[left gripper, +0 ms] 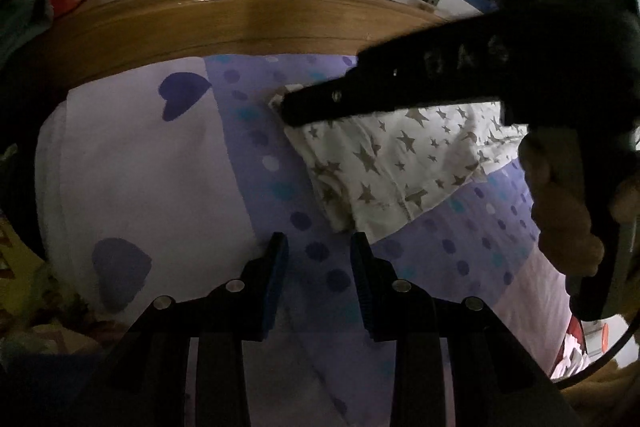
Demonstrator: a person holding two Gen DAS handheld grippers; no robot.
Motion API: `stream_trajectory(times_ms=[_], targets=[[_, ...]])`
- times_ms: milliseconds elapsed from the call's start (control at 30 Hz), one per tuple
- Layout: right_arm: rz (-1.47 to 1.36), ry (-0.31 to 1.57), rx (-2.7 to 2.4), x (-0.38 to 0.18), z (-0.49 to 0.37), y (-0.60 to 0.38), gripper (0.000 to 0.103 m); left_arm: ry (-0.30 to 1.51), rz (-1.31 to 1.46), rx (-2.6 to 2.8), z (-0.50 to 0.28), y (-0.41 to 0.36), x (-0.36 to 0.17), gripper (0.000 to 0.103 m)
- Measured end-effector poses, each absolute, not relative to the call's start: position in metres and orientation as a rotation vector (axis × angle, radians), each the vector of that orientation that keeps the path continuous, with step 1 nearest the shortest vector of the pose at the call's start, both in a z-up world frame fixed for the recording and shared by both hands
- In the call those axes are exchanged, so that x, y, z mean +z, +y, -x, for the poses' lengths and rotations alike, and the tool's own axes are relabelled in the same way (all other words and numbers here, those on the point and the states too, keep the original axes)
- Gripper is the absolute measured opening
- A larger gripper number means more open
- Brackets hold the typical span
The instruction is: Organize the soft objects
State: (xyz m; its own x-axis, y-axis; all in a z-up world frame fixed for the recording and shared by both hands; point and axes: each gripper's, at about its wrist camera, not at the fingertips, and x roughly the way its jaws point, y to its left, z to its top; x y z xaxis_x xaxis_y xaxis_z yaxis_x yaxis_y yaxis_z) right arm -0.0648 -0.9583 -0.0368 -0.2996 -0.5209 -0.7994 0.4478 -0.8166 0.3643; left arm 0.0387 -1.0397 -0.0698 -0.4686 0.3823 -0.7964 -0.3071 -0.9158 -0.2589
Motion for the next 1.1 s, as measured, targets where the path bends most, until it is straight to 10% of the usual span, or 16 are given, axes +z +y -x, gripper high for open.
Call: stream_trajectory(times_ms=[200,733,900,1100], targets=[[-1.208,0.002,-2.303,-0.016,0.032,-0.925,0.049,-0.135,1.311,2.408,-0.031,-1.046,-0.062,0.032],[-1.277,0.195,-2.362,-0.073,-0.014,-0.939,0.048,-0.206,1.318,2.374,0.038,-1.049,-0.061,0.038],[-1.281,0.193,-2.414,-0.073,-0.016,-0.939,0.029,-0.189,1.256,2.381,0.037,-1.041,-0.056,0.037],[-1.274,0.166,-2.465,-0.074,-0.020,-0.937,0.018,-0.176,1.222,2.364,0.040,-1.036,-0.057,0.009]])
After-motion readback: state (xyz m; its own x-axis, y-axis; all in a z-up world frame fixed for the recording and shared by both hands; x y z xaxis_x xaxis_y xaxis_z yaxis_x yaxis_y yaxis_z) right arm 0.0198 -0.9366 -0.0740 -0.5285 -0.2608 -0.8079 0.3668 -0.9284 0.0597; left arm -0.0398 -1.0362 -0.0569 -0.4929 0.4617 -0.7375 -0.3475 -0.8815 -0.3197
